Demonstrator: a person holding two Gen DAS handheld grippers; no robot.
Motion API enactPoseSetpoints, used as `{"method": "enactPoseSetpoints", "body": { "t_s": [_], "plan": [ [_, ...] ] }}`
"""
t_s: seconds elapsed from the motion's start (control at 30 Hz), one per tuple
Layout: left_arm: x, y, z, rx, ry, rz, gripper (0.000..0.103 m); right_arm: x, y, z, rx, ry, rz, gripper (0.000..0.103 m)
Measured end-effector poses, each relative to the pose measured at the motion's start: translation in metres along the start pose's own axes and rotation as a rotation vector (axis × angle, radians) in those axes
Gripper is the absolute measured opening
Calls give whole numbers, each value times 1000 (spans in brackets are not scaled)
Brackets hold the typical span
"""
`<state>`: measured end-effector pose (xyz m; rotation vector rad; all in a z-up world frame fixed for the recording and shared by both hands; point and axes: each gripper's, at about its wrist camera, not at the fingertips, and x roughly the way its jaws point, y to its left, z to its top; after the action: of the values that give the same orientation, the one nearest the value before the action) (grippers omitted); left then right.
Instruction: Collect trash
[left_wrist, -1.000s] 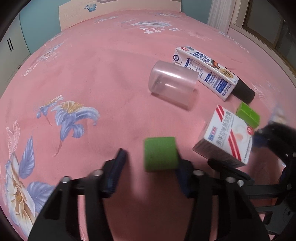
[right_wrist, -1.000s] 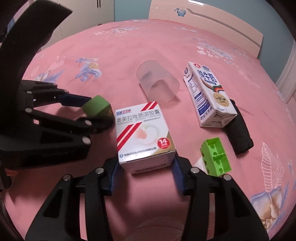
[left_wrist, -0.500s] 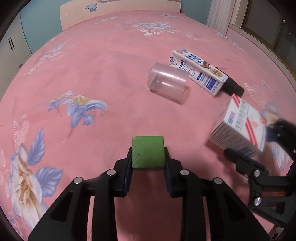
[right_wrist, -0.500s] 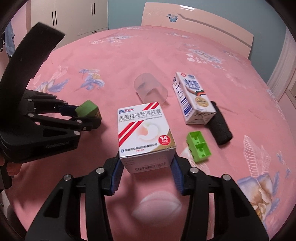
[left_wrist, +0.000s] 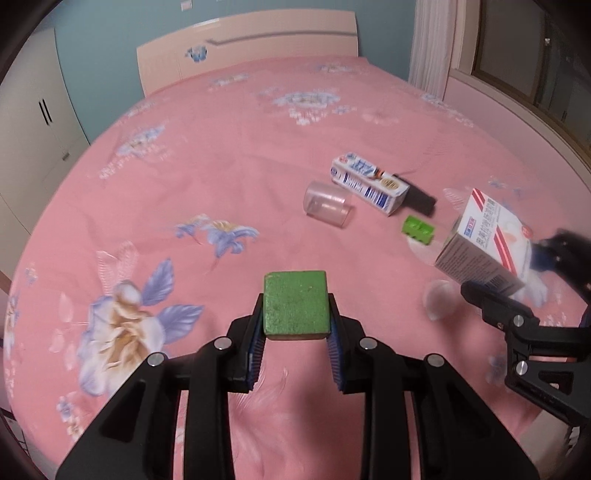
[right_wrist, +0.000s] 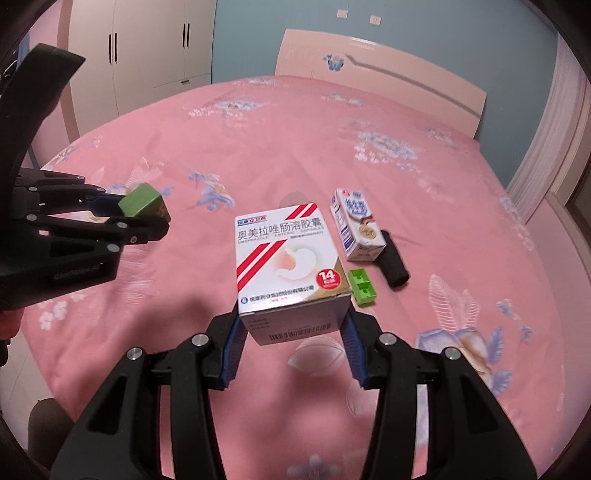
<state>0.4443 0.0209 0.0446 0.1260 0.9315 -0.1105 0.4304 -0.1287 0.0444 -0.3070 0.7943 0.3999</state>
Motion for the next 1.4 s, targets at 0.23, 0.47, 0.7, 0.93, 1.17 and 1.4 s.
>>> {"method": "enactPoseSetpoints", "body": {
  "t_s": [0.23, 0.47, 0.7, 0.93, 1.17, 1.4],
  "plan": [
    [-71, -8, -13, 33, -81, 27, 32, -68, 13, 3, -5, -61, -30, 48],
    [-135, -18, -30, 57, -160, 53, 32, -129, 24, -1, -8, -114, -56, 48],
    [-181, -28, -51, 68, -213, 63, 32, -179, 39, -13, -29, -140, -87, 48],
    [-218, -38, -79, 82, -247, 71, 32, -221, 57, -33, -50, -168, -108, 48],
    [-236, -43, -105, 96, -256, 72, 32, -241, 68, -54, -59, -165, -113, 48],
    [-239, -47, -128, 106, -236, 74, 32, -249, 77, -74, -65, -150, -113, 48]
  ]
}}
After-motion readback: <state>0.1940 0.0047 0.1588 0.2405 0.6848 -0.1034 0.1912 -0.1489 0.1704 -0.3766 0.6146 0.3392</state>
